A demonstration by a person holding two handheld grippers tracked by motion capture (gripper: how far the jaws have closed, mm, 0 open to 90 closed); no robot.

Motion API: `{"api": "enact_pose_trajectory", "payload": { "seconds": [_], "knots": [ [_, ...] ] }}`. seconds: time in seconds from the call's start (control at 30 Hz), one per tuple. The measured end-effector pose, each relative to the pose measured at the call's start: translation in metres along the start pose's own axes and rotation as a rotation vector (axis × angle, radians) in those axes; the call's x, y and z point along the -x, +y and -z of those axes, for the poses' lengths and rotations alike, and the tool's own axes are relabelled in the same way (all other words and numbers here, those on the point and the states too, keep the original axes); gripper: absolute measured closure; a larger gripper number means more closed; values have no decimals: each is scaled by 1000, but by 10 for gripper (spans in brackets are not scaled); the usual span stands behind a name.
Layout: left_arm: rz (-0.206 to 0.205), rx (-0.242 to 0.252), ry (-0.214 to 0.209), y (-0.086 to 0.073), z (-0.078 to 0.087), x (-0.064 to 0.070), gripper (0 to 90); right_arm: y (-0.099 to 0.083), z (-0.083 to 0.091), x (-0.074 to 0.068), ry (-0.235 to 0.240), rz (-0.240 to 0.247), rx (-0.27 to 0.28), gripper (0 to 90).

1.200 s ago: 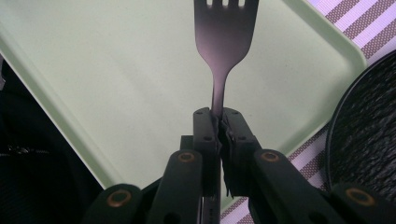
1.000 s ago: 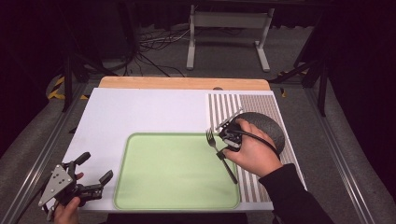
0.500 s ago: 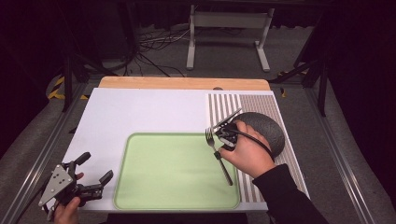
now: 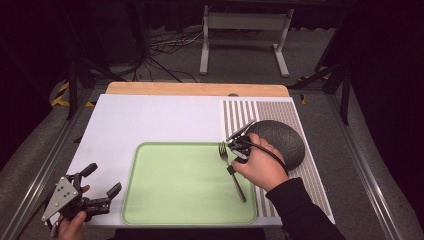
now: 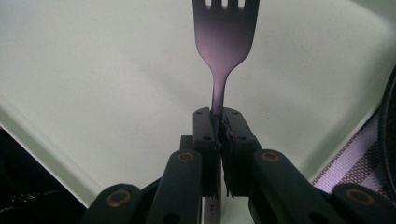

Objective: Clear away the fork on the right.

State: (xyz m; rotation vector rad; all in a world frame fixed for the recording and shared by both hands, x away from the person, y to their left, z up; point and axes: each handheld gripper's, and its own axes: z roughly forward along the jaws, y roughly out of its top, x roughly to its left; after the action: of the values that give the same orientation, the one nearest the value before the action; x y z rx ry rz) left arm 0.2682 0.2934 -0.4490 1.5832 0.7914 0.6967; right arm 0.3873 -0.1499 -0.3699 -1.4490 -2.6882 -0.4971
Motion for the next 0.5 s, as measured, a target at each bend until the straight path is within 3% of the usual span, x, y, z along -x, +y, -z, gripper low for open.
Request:
{"api": "enact_pose_trajectory", "payload": {
  "seconds": [0.5],
  "knots": [
    [0, 0, -2, 0, 0, 0, 17, -3, -17, 9, 15, -52, -26, 847]
  ]
}}
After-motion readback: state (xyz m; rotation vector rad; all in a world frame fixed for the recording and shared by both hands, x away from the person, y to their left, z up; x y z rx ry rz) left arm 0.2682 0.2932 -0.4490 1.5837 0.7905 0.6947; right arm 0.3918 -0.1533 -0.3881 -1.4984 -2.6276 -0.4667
